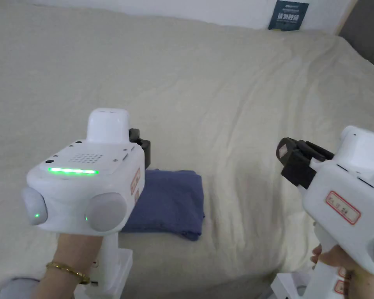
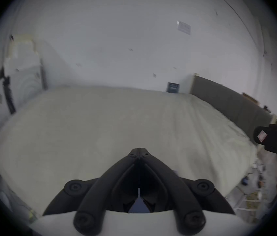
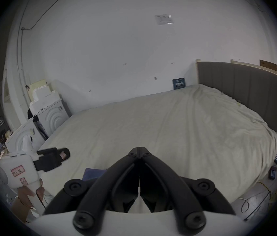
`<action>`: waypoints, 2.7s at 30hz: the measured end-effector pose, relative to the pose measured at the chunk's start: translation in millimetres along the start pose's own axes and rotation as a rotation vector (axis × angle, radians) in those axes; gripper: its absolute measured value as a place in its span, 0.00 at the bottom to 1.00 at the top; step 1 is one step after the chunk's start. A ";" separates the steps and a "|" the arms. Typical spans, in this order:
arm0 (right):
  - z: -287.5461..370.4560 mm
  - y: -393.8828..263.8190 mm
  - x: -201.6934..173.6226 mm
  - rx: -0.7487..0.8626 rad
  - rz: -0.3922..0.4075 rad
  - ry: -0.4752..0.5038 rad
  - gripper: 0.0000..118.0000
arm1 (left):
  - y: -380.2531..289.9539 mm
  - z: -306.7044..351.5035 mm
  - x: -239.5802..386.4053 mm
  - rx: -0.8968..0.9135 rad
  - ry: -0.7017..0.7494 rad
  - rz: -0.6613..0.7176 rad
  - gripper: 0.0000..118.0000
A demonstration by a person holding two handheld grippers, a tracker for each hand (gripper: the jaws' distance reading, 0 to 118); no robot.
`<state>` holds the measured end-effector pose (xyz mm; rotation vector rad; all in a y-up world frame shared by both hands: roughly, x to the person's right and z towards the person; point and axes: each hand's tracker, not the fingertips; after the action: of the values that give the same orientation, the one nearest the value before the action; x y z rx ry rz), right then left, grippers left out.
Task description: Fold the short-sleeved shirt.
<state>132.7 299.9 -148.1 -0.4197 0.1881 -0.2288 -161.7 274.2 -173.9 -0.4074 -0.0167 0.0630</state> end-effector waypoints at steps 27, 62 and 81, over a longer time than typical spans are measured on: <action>-174.9 -168.2 -98.5 -0.411 0.091 0.038 0.02 | -39.3 -41.7 -137.2 -0.297 -0.250 0.420 1.00; -71.3 15.5 -46.2 -0.083 0.068 0.163 0.02 | 6.5 -116.9 -175.9 -0.802 -0.306 0.251 0.21; -80.7 27.6 -91.6 -0.110 0.025 0.047 0.02 | 11.3 -116.2 -513.7 -0.829 0.855 -0.139 0.39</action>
<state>31.7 317.2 -219.9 -0.5212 0.2532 -0.2043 -671.6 205.4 -286.9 -1.2333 0.7944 -0.2703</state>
